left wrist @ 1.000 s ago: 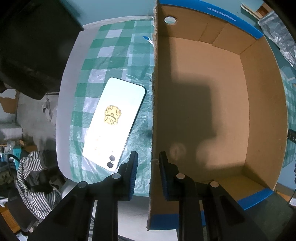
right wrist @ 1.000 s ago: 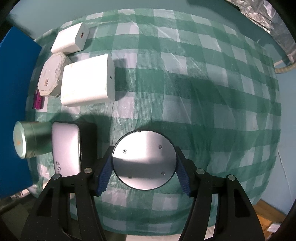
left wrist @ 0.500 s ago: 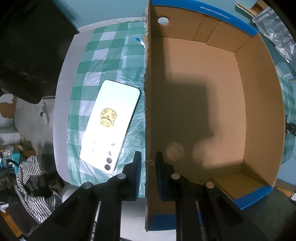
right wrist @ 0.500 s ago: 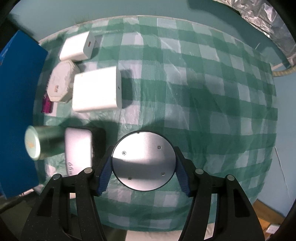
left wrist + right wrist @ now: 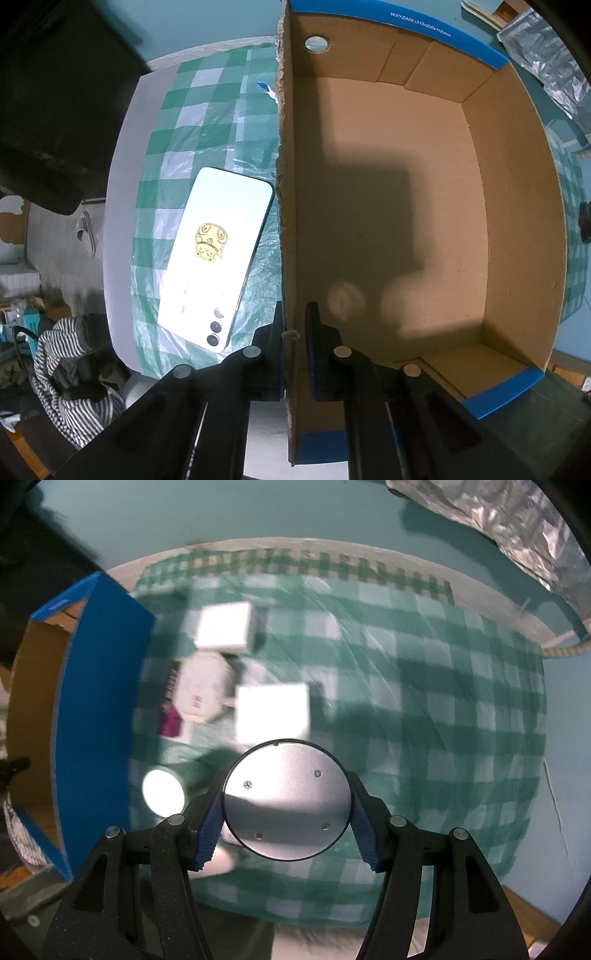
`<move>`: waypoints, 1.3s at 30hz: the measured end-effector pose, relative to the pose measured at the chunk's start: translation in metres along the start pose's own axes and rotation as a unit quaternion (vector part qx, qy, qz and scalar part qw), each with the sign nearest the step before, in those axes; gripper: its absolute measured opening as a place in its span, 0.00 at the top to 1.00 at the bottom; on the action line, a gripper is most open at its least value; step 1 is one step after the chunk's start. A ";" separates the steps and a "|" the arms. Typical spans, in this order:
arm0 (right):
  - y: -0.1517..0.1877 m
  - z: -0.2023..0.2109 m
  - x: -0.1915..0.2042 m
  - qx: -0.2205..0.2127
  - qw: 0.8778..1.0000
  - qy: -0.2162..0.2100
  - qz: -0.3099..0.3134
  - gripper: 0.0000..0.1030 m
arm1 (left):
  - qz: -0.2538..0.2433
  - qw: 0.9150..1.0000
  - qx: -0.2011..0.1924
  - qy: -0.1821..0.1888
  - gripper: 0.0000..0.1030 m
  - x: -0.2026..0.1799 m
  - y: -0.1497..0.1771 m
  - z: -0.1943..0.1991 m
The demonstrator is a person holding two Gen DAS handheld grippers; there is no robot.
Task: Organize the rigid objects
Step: 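Lift the silver disc with the right gripper toward the box, then lower the silver disc into the box and open the right gripper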
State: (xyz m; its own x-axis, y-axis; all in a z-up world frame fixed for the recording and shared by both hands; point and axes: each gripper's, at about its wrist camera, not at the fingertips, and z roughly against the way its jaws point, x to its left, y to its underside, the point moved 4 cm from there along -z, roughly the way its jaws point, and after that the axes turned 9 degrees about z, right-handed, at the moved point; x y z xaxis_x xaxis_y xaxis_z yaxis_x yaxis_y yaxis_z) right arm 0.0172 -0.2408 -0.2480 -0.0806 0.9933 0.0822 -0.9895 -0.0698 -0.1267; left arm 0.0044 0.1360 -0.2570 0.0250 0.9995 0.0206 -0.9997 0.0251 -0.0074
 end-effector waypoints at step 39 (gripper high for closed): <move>-0.149 -0.014 0.212 -0.012 0.970 -0.045 0.239 0.40 | -0.012 1.000 0.011 -0.005 0.92 0.001 0.002 -0.007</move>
State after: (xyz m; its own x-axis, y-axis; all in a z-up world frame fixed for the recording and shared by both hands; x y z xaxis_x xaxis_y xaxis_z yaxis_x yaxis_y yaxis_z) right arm 0.1490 -0.0182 -0.2253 -0.5400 0.8364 0.0934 -0.8338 -0.5166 -0.1947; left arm 0.0021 0.1369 -0.2642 0.0497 0.9983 0.0299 -0.9987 0.0492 0.0148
